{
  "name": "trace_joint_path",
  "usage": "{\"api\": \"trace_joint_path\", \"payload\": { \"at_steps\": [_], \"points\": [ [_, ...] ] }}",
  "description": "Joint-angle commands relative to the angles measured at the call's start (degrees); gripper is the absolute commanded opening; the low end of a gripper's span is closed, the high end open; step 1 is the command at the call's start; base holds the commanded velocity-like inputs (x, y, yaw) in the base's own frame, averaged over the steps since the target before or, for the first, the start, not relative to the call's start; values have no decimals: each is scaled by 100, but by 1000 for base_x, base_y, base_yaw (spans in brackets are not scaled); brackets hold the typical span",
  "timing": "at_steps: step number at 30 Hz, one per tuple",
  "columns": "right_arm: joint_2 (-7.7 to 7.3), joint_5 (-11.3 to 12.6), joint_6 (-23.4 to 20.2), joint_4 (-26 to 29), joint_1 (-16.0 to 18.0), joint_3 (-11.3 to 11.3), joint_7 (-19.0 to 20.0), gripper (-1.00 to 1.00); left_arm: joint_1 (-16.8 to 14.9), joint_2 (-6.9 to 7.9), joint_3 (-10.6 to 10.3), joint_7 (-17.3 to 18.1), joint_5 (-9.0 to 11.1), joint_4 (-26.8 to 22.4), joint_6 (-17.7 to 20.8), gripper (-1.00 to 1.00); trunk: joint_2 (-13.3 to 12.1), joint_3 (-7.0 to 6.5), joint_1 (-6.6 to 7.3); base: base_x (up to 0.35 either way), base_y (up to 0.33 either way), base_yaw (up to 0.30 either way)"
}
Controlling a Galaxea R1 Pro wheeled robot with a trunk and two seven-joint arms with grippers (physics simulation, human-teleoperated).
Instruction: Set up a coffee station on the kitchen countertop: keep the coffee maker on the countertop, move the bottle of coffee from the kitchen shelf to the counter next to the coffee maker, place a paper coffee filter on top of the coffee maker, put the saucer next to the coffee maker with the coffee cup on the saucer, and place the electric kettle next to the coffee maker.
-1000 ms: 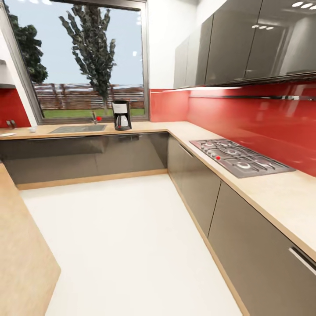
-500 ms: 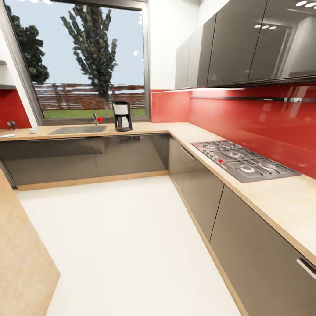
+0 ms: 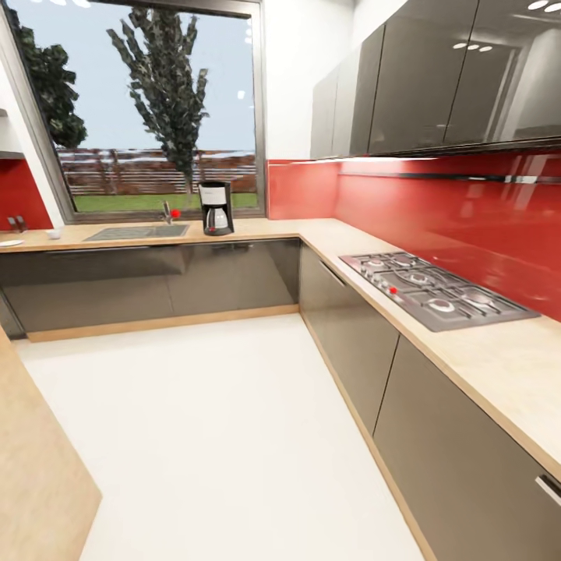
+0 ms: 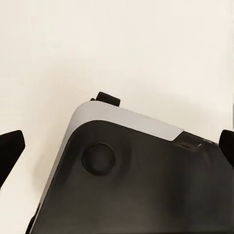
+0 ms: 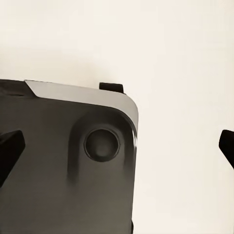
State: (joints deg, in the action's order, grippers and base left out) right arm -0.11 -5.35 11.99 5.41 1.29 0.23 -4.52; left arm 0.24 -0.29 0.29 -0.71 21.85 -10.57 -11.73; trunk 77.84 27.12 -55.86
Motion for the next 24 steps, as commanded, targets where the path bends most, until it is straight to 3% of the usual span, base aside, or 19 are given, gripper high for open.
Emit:
{"api": "trace_joint_path", "payload": {
  "at_steps": [1, 4, 8, 24],
  "points": [
    [1, -54, 12, -5, 3, 0, -31, 100, 3, -11, -53, 13, -107, -8, -13, 100, 2, 5, -1, 150, -2, 0],
    [-4, -45, 26, -5, 3, -8, -35, 100, 3, -27, -208, 46, -497, -11, -61, 100, 2, 5, -1, 243, 12, 0],
    [2, -50, 52, -5, 3, -3, -39, 100, 3, -37, -260, 109, -665, -7, -64, 100, 2, 5, -1, 274, 81, 0],
    [-5, -35, 154, -5, 3, -15, -81, 100, 3, -41, -233, 90, -646, 2, -85, 100, 2, 5, -1, 335, 65, 0]
  ]
}}
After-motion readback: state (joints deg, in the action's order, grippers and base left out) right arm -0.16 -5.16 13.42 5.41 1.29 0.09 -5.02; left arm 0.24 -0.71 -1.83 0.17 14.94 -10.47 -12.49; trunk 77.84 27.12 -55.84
